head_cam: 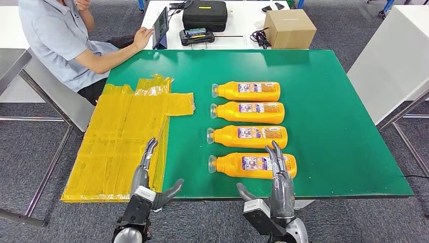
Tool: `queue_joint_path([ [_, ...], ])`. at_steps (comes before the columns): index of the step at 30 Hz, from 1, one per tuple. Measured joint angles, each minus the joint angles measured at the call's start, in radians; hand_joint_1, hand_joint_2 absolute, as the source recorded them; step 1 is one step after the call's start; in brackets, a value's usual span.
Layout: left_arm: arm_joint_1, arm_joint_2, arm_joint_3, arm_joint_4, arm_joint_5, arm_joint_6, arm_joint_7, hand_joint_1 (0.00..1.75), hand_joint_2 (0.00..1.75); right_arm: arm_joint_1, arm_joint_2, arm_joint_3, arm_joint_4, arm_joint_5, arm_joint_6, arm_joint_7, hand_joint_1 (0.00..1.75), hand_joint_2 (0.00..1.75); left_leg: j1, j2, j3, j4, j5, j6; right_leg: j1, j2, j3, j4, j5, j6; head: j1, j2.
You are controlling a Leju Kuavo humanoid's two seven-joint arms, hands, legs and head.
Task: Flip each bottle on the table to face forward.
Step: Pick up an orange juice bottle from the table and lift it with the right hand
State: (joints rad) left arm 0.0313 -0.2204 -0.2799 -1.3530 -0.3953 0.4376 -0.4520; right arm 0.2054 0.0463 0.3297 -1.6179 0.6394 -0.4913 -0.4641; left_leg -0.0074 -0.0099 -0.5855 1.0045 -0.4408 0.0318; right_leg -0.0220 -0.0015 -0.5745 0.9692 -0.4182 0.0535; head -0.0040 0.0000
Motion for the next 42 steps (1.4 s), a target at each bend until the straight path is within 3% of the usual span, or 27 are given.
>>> queue_joint_path([
  [13,-0.115,-0.017,-0.061,0.146,0.058,0.005,-0.020,0.00,1.75,-0.041,-0.119,-0.020,0.045,0.174,0.040,0.079,0.00,1.75,0.000,0.000,-0.001,0.000,0.000,0.000,0.000,0.000,-0.001,0.000,0.000,0.000,0.000,0.000],
  [26,-0.177,-0.029,-0.103,0.191,0.094,-0.009,-0.034,0.00,1.75,-0.181,-0.231,-0.001,0.167,0.313,0.199,0.175,0.00,1.75,-0.001,0.000,-0.001,0.001,0.000,0.000,-0.001,0.000,-0.001,0.000,0.001,0.001,0.000,0.000],
  [42,-0.188,-0.034,-0.122,0.192,0.097,0.000,-0.022,0.00,1.75,-0.291,-0.283,0.058,0.255,0.377,0.305,0.263,0.00,1.75,-0.001,0.000,-0.001,0.001,0.000,0.000,-0.001,0.000,-0.001,0.000,0.001,0.001,0.000,0.000],
])
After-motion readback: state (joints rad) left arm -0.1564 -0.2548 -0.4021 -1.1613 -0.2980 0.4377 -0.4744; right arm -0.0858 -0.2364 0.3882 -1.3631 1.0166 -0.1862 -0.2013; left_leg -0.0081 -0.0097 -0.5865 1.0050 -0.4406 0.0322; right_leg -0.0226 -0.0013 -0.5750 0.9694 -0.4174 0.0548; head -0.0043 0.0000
